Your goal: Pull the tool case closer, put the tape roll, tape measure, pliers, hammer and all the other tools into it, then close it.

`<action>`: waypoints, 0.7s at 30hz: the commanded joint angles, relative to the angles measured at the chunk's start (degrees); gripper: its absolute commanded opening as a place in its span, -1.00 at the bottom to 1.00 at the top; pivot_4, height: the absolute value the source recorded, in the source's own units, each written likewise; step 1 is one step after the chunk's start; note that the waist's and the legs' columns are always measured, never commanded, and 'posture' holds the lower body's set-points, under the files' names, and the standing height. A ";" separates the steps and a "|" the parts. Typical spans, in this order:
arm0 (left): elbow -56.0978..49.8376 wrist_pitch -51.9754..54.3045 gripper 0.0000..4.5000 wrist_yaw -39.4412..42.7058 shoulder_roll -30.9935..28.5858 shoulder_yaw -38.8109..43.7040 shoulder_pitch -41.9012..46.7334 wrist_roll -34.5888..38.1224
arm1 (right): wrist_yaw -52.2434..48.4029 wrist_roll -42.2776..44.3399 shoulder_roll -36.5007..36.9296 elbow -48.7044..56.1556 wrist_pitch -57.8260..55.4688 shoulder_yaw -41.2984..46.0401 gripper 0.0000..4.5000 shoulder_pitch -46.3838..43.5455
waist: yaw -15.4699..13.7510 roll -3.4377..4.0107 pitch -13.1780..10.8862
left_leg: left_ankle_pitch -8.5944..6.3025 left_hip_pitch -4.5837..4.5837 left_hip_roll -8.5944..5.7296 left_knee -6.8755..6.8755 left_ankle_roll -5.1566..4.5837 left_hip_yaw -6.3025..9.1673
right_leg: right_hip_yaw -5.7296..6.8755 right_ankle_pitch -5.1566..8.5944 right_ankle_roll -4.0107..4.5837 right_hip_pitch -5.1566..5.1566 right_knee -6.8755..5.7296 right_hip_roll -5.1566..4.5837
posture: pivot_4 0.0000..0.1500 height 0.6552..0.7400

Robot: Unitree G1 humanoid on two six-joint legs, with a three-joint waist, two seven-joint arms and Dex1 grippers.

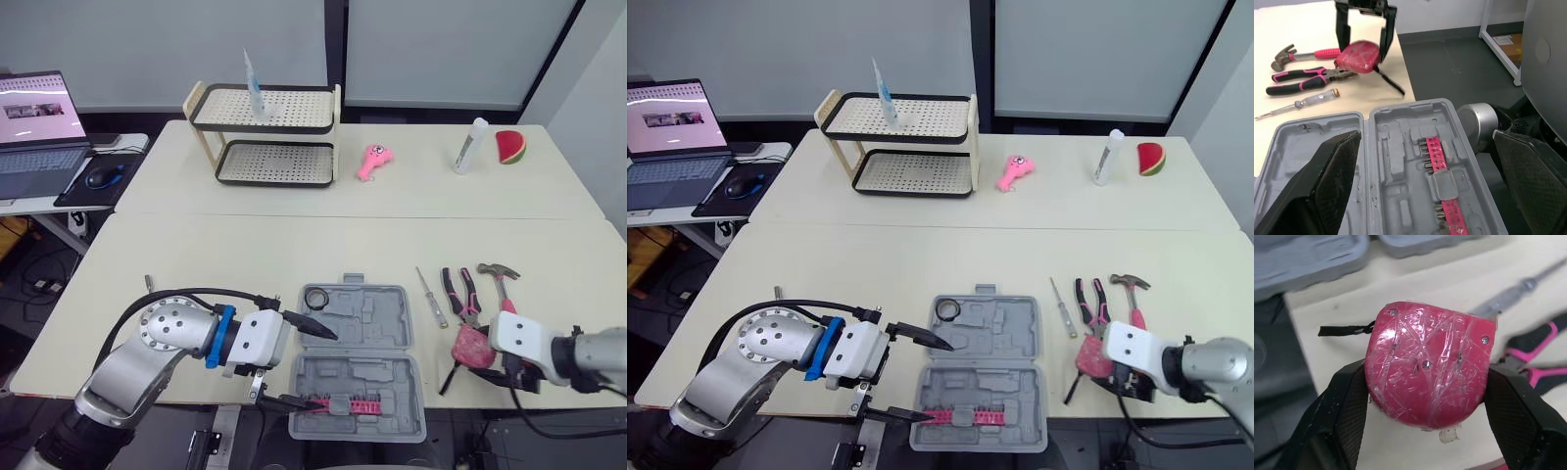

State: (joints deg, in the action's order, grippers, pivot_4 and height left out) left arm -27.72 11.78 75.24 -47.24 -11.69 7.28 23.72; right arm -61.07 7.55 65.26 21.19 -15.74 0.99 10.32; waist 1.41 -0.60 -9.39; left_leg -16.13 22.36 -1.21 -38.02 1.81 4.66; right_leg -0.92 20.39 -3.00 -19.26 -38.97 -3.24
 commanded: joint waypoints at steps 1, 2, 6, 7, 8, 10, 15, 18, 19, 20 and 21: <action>-3.22 -0.92 1.00 -0.66 -0.90 1.02 -1.66 0.03 | -10.20 -2.55 2.66 -7.45 13.23 -5.28 0.39 -6.49 | 0.13 0.00 0.00 | 0.00 0.00 -0.02 0.00 0.00 -0.03 | -0.02 0.00 0.00 0.00 -0.01 -0.02 | 1.00 0.74; -3.78 -0.84 1.00 -0.93 -1.06 1.10 -2.24 0.04 | -11.23 -3.56 2.30 -9.18 15.35 -6.91 0.39 -8.22 | 0.10 -0.01 -0.01 | 0.00 0.00 -0.02 -0.01 0.00 0.00 | 0.00 0.00 0.00 0.01 0.00 -0.04 | 1.00 0.74; -5.20 -0.50 1.00 -2.02 -1.34 1.40 -3.83 -0.03 | -11.89 -6.88 -1.33 -13.25 17.84 -12.12 0.39 -13.30 | 0.08 -0.01 -0.02 | 0.00 0.02 0.00 -0.02 0.01 0.04 | -0.01 0.00 0.00 0.00 -0.01 -0.03 | 1.00 0.74; -5.50 -0.47 1.00 -2.21 -1.44 1.51 -4.19 -0.01 | -12.06 -7.60 -1.94 -13.64 18.26 -13.08 0.39 -13.72 | 0.08 -0.01 -0.02 | 0.01 0.03 -0.01 -0.02 0.01 0.04 | 0.00 0.00 0.00 0.00 -0.01 -0.03 | 1.00 0.74; -5.73 -0.50 1.00 -2.36 -1.55 1.59 -4.53 0.00 | -12.09 -8.22 -2.59 -13.92 18.71 -13.87 0.39 -13.98 | 0.03 0.00 -0.02 | 0.01 0.03 -0.02 -0.04 0.01 0.03 | 0.00 0.00 0.00 0.00 -0.01 -0.04 | 1.00 0.74; -5.98 -0.70 1.00 -2.55 -1.72 1.71 -5.12 -0.04 | -11.51 -9.22 -3.92 -14.19 18.29 -15.03 0.39 -14.36 | -0.03 0.00 -0.02 | 0.01 0.04 -0.03 -0.04 0.01 0.04 | 0.00 0.00 0.00 0.00 -0.01 -0.05 | 1.00 0.74; -5.80 -1.05 1.00 -2.65 -2.07 1.90 -5.82 -0.10 | -10.43 -11.58 -6.53 -15.44 18.13 -16.74 0.39 -16.01 | 0.01 0.00 -0.02 | 0.01 0.02 -0.03 -0.05 0.01 0.03 | 0.00 0.00 0.00 0.00 -0.03 -0.05 | 1.00 0.74; -5.58 -1.28 1.00 -2.58 -2.13 1.85 -6.03 -0.24 | -10.08 -12.44 -7.67 -15.77 17.89 -17.19 0.39 -16.65 | -0.02 0.00 -0.01 | 0.01 0.02 -0.03 -0.04 0.01 0.04 | 0.01 0.00 0.00 0.00 -0.03 -0.04 | 1.00 0.74; -5.51 -1.34 1.00 -2.58 -2.10 1.81 -6.07 -0.28 | -10.00 -12.62 -8.01 -15.78 17.69 -17.31 0.39 -16.73 | -0.05 0.00 -0.02 | 0.01 0.03 -0.03 -0.05 0.01 0.04 | 0.01 0.00 0.00 0.00 -0.03 -0.04 | 1.00 0.74; -5.46 -1.38 1.00 -2.57 -2.09 1.77 -6.09 -0.31 | -9.95 -12.80 -8.24 -15.84 17.66 -17.40 0.39 -16.77 | -0.06 0.00 -0.02 | 0.01 0.03 -0.03 -0.04 0.01 0.04 | 0.00 0.00 0.00 0.00 -0.02 -0.05 | 1.00 0.74; -5.41 -1.43 1.00 -2.55 -2.07 1.73 -6.11 -0.35 | -9.90 -12.80 -8.49 -15.92 17.62 -17.44 0.39 -16.77 | -0.07 0.00 -0.02 | 0.01 0.03 -0.03 -0.05 0.01 0.04 | 0.01 0.00 0.00 0.00 -0.02 -0.05 | 1.00 0.74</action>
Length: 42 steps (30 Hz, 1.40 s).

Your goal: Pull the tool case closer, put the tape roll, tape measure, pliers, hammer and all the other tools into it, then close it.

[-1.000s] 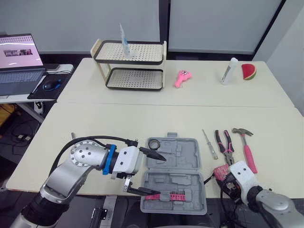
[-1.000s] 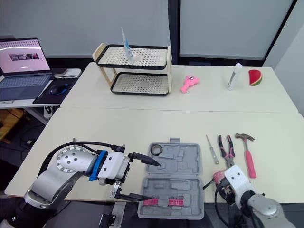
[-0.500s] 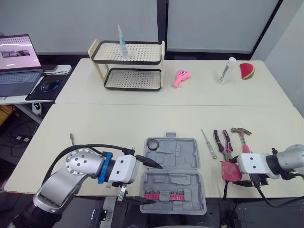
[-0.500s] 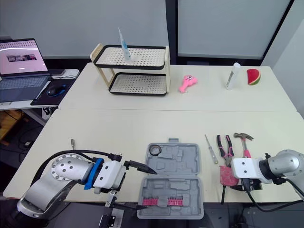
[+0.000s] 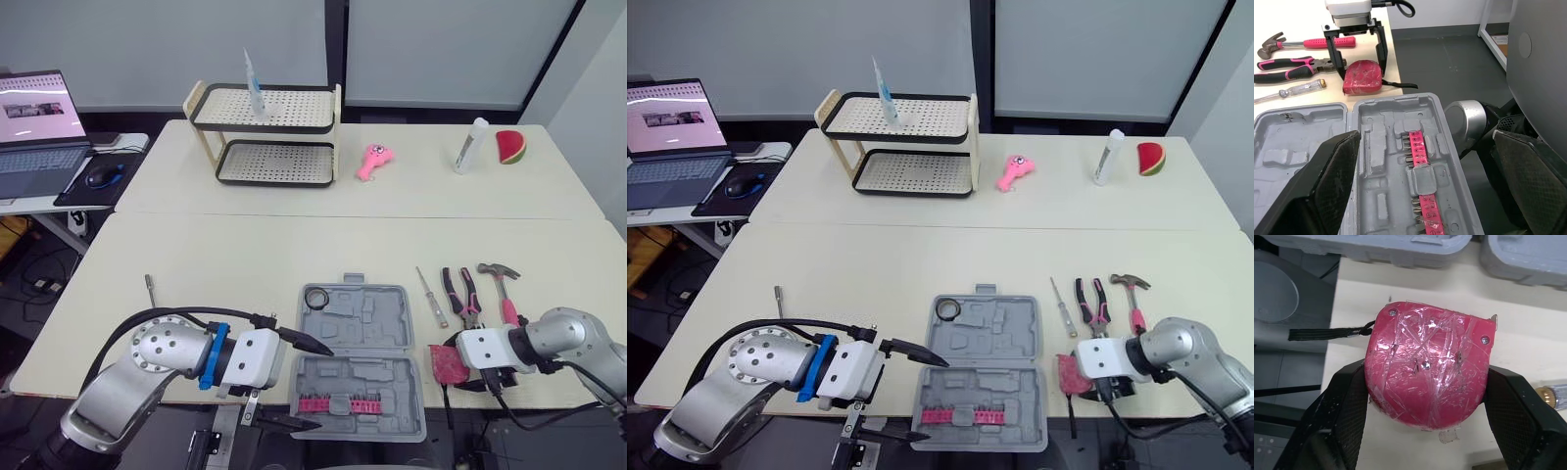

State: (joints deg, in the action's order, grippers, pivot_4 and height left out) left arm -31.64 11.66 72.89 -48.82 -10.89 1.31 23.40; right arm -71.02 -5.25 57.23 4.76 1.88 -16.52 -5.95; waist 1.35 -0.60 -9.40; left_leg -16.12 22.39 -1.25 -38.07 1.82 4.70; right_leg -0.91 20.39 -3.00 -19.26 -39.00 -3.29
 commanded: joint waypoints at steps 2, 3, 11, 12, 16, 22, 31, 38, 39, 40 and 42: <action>-1.33 -1.47 1.00 -0.21 -0.43 0.83 -0.18 -0.16 | -0.11 -0.10 -0.71 0.05 0.50 -0.19 0.39 -0.47 | 0.02 0.00 0.00 | 0.00 -0.01 0.00 0.00 0.00 0.00 | -0.01 0.00 0.00 0.00 0.00 0.00 | 1.00 0.74; -1.25 -1.56 1.00 -0.23 -0.42 0.77 -0.21 -0.22 | -0.44 -0.13 -0.76 -0.17 0.89 -0.45 0.39 -0.42 | 0.02 0.00 0.00 | 0.00 -0.01 0.00 0.00 0.00 0.00 | 0.00 0.00 0.00 0.00 -0.01 0.00 | 1.00 0.74; -0.78 -2.09 1.00 -0.12 -0.56 0.90 -0.36 -0.60 | -0.52 -0.35 -2.49 -1.47 0.48 -0.87 0.54 -1.35 | 0.05 0.00 0.00 | 0.00 -0.01 0.01 0.00 0.00 0.01 | 0.00 0.00 0.00 0.00 -0.01 0.01 | 1.00 0.74; -0.75 -2.16 1.00 -0.11 -0.59 0.94 -0.45 -0.65 | -0.46 -0.18 -2.56 -1.51 0.54 -0.53 0.71 -1.55 | 0.06 0.00 0.00 | 0.00 -0.01 0.01 0.00 0.00 0.01 | 0.00 0.00 0.00 0.00 -0.01 0.01 | 1.00 0.74; -0.81 -2.29 1.00 -0.19 -0.67 1.09 -0.81 -0.76 | -1.41 2.12 -1.16 -0.49 0.03 1.76 0.98 -1.09 | 0.01 0.00 0.00 | 0.00 0.00 0.00 0.00 0.00 0.00 | 0.00 0.00 0.00 0.00 -0.01 0.01 | 1.00 0.74; -0.95 -2.48 1.00 -0.46 -0.64 1.15 -1.20 -0.76 | 0.68 4.16 1.03 1.34 5.06 6.28 0.98 2.72 | -0.03 0.00 0.00 | 0.00 0.00 0.00 0.00 0.00 0.00 | 0.00 0.00 0.00 0.00 -0.01 -0.01 | 1.00 0.74; -0.93 -3.06 1.00 -1.02 -0.34 0.39 -1.60 -0.84 | 5.96 6.07 -0.94 5.47 0.22 9.89 0.98 12.21 | -0.01 0.00 0.00 | 0.00 -0.03 0.00 0.00 0.00 0.00 | -0.02 0.00 0.00 0.03 -0.02 0.00 | 1.00 0.74; -0.59 -3.32 1.00 -0.81 -0.29 0.33 -1.33 -0.86 | 8.87 4.93 -2.25 4.30 -0.57 9.14 0.98 11.68 | -0.04 0.00 0.00 | 0.00 -0.03 0.00 0.01 0.00 0.01 | -0.01 0.00 0.00 0.04 0.00 0.00 | 1.00 0.74; -0.63 -3.27 1.00 -0.83 -0.28 0.32 -1.30 -0.83 | 8.91 4.95 -2.26 4.32 -0.76 9.06 0.98 11.72 | -0.04 0.00 0.00 | 0.00 -0.03 0.00 0.01 0.00 0.00 | -0.01 0.00 0.00 0.04 0.00 0.00 | 1.00 0.74; -0.65 -3.24 1.00 -0.83 -0.28 0.34 -1.28 -0.79 | 9.00 4.82 -2.32 4.38 -0.83 8.95 0.98 11.75 | -0.04 0.00 0.00 | 0.00 -0.03 0.00 0.01 0.00 0.00 | -0.01 0.00 0.00 0.04 0.00 0.00 | 1.00 0.74; -0.65 -3.23 1.00 -0.81 -0.28 0.32 -1.24 -0.77 | 9.21 4.61 -2.61 4.50 -1.39 8.69 0.98 11.79 | -0.04 0.00 0.00 | 0.00 -0.03 0.00 0.01 0.00 0.00 | -0.01 0.00 0.00 0.04 0.00 0.00 | 1.00 0.74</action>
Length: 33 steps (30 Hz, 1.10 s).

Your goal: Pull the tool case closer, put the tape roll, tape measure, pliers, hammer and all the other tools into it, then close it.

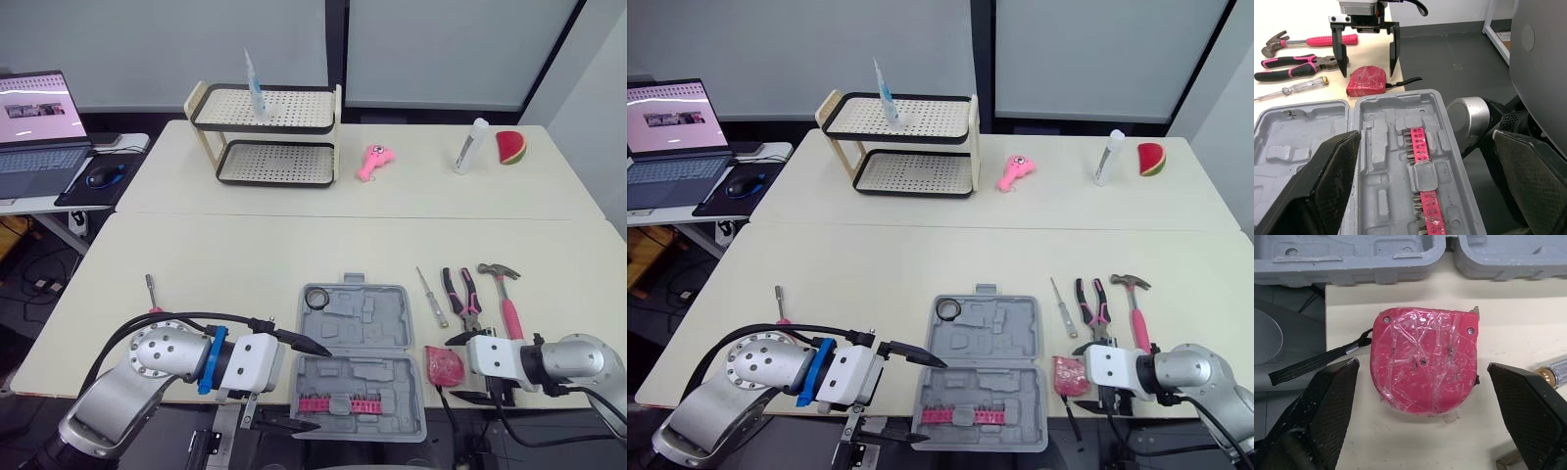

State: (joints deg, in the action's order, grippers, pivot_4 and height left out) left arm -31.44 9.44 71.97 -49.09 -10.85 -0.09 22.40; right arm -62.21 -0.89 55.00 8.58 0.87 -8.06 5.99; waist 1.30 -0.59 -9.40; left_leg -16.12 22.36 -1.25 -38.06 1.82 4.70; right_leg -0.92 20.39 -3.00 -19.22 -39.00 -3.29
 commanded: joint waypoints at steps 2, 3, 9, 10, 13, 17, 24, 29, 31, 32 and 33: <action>-0.89 -0.98 1.00 0.11 0.00 0.25 0.17 0.24 | 0.56 0.03 -0.62 0.80 -0.70 0.02 0.98 -0.14 | 0.00 0.00 0.00 | 0.00 0.00 0.00 0.00 0.00 0.00 | 0.00 0.00 0.00 0.00 0.00 0.00 | 1.00 0.74; -0.92 -0.87 1.00 0.03 0.08 0.17 0.27 0.24 | 0.72 -0.10 -0.91 0.88 -1.13 -0.22 0.98 -0.15 | 0.00 0.00 0.00 | 0.00 0.00 0.00 0.00 0.00 0.00 | 0.00 0.00 0.00 0.00 0.00 0.00 | 1.00 0.74; -0.89 -0.68 1.00 -0.07 0.24 -0.07 0.59 0.29 | 1.28 -0.71 -1.92 0.66 -2.71 -1.28 0.98 -0.40 | 0.00 0.00 0.00 | 0.00 0.00 0.00 0.00 0.00 0.00 | -0.01 0.00 0.00 0.00 0.00 0.00 | 1.00 0.74; -0.88 -0.66 1.00 -0.08 0.27 -0.09 0.65 0.30 | 1.37 -0.79 -2.00 0.56 -2.86 -1.45 0.98 -0.46 | 0.00 0.00 0.00 | 0.00 0.00 0.00 0.00 0.00 0.00 | 0.00 0.00 0.00 0.00 0.00 0.00 | 1.00 0.74; -0.82 -0.60 1.00 -0.13 0.38 -0.11 0.86 0.34 | 1.75 -0.99 -2.38 0.26 -3.25 -1.86 0.98 -0.73 | 0.00 0.00 0.00 | 0.00 0.00 0.00 0.00 0.00 0.01 | 0.00 0.00 0.00 0.00 0.00 0.00 | 1.00 0.74; -0.75 -0.56 1.00 -0.13 0.45 -0.09 1.03 0.33 | 1.93 -1.31 -2.85 -0.25 -3.32 -2.17 0.98 -1.11 | 0.01 0.00 0.00 | 0.00 0.00 0.00 0.00 0.00 0.00 | 0.00 0.00 0.00 0.00 0.00 0.00 | 1.00 0.74; -0.36 -0.64 1.00 -0.17 0.59 0.19 1.08 0.34 | 1.93 -1.30 -2.95 -0.45 -2.99 -2.01 0.40 -1.36 | 0.01 0.00 0.00 | 0.00 0.00 0.00 0.00 0.00 0.01 | 0.00 0.00 0.00 0.00 0.00 0.00 | 1.00 0.74; 0.65 1.44 1.00 -2.36 1.73 2.09 2.37 2.00 | 0.70 0.38 -1.13 2.13 -3.92 0.17 0.40 -1.80 | -0.01 0.00 0.00 | 0.00 0.00 0.00 0.00 0.00 0.01 | 0.00 0.00 0.00 0.00 0.00 0.00 | 1.00 0.74; 1.16 3.18 1.00 -3.86 2.17 3.27 3.56 2.81 | -0.30 1.12 0.28 4.14 -4.98 1.32 0.40 -2.41 | -0.03 0.01 -0.01 | 0.00 0.01 -0.01 -0.01 0.00 0.01 | 0.00 0.00 0.00 0.00 0.00 0.00 | 1.00 0.74; 1.30 5.19 1.00 -4.71 1.87 3.76 4.31 3.30 | -1.10 1.37 1.46 5.54 -6.00 1.72 0.40 -3.19 | 0.03 0.01 -0.01 | 0.00 0.01 -0.01 -0.01 0.00 0.01 | 0.00 0.00 0.00 -0.01 -0.01 0.00 | 1.00 0.74; 1.49 6.57 1.00 -5.15 1.58 4.28 5.05 3.71 | -2.20 1.55 2.72 7.03 -7.42 1.85 0.40 -4.62 | 0.08 0.01 -0.01 | 0.00 0.01 0.01 -0.02 0.00 0.02 | 0.01 0.00 0.00 -0.01 -0.02 0.00 | 1.00 0.74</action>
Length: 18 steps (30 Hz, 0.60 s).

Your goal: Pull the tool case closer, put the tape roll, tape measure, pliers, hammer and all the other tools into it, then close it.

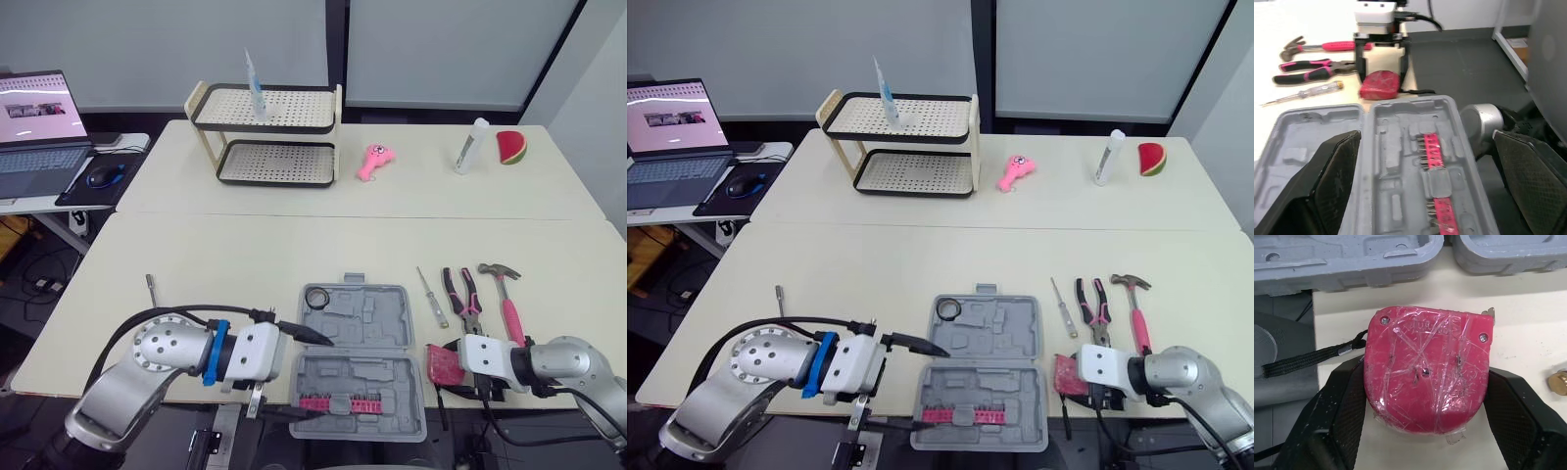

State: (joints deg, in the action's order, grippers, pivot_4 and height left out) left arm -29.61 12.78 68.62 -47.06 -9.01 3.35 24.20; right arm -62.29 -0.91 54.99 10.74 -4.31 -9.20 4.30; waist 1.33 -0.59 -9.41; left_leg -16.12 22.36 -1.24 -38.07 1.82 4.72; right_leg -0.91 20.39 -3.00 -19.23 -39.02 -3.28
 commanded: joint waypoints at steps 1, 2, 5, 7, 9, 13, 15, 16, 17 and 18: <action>-0.27 4.85 1.00 -2.48 -0.72 3.17 2.40 2.46 | -3.65 1.73 4.24 6.60 -4.22 2.94 0.40 -4.95 | 0.10 0.01 0.00 | 0.00 -0.01 -0.01 0.00 0.00 0.00 | 0.00 0.00 0.00 0.00 0.00 0.00 | 1.00 0.74; -0.17 5.92 1.00 -2.91 -0.78 3.53 3.00 2.73 | -4.69 1.79 5.17 7.57 -5.60 2.76 0.40 -6.42 | 0.16 0.02 0.00 | 0.00 -0.01 -0.01 0.00 0.00 -0.02 | -0.01 0.00 0.00 -0.01 -0.01 0.00 | 1.00 0.74; -0.30 9.74 1.00 -4.92 -1.20 4.45 5.78 2.78 | -10.15 1.95 7.66 10.42 -13.37 -0.15 0.40 -16.40 | 0.30 0.02 -0.02 | 0.00 0.00 0.02 0.03 0.00 0.01 | 0.01 0.00 0.00 -0.06 0.01 0.04 | 1.00 0.74; -0.49 11.26 1.00 -5.80 -1.40 4.49 7.10 2.43 | -12.68 1.51 7.43 10.81 -17.71 -2.84 0.40 -22.65 | 0.38 0.02 -0.02 | 0.00 0.02 0.03 0.03 0.01 0.02 | 0.01 0.00 0.00 -0.07 0.01 0.05 | 1.00 0.74; -0.47 12.69 1.00 -6.79 -1.47 4.52 8.41 2.11 | -15.08 0.20 6.46 10.30 -21.25 -6.47 0.40 -28.62 | 0.35 0.02 -0.02 | 0.01 0.06 0.03 0.04 0.01 0.08 | 0.04 0.00 0.00 -0.08 0.03 0.05 | 1.00 0.74; -0.02 15.01 1.00 -7.30 -2.12 4.08 10.47 1.66 | -19.09 -3.33 2.81 6.30 -24.03 -14.49 0.40 -38.64 | 0.15 0.00 -0.03 | 0.01 0.20 -0.03 -0.03 0.02 0.09 | 0.03 0.00 0.00 -0.16 0.04 -0.03 | 1.00 0.74; 0.08 15.55 1.00 -7.06 -2.66 3.69 10.81 1.08 | -20.66 -4.59 0.68 3.94 -24.11 -17.74 0.40 -41.87 | 0.22 -0.01 -0.04 | 0.01 0.19 -0.05 -0.04 0.02 0.07 | 0.04 0.00 0.00 -0.16 0.03 -0.05 | 1.00 0.74; 0.13 15.54 1.00 -6.87 -3.00 3.44 10.80 0.63 | -21.07 -5.06 -0.81 2.89 -24.49 -19.26 0.40 -43.24 | 0.21 -0.01 -0.04 | 0.01 0.18 -0.05 -0.04 0.02 0.08 | 0.05 0.00 0.00 -0.17 0.02 -0.04 | 1.00 0.74; 0.18 15.22 1.00 -6.70 -3.34 3.13 10.78 -0.03 | -21.21 -5.96 -2.37 1.55 -24.26 -20.82 0.40 -44.56 | 0.26 -0.01 -0.04 | 0.02 0.19 -0.04 -0.04 0.03 0.10 | 0.05 0.00 0.00 -0.17 0.02 -0.04 | 1.00 0.74; 0.34 14.82 1.00 -6.73 -3.50 2.83 10.72 -0.73 | -21.24 -6.95 -3.95 -0.02 -23.99 -22.26 0.40 -45.78 | 0.32 -0.01 -0.04 | 0.02 0.18 -0.04 -0.03 0.04 0.09 | 0.06 0.00 0.00 -0.20 0.02 -0.04 | 1.00 0.74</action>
State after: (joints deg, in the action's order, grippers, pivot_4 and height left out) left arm -28.61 28.28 61.89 -50.01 -6.17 13.81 24.38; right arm -82.50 -6.44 51.97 11.34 -28.44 -30.20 -39.87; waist 1.65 -0.60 -9.45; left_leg -16.09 22.57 -1.28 -38.09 1.88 4.79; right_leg -0.86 20.39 -3.00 -19.47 -39.01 -3.31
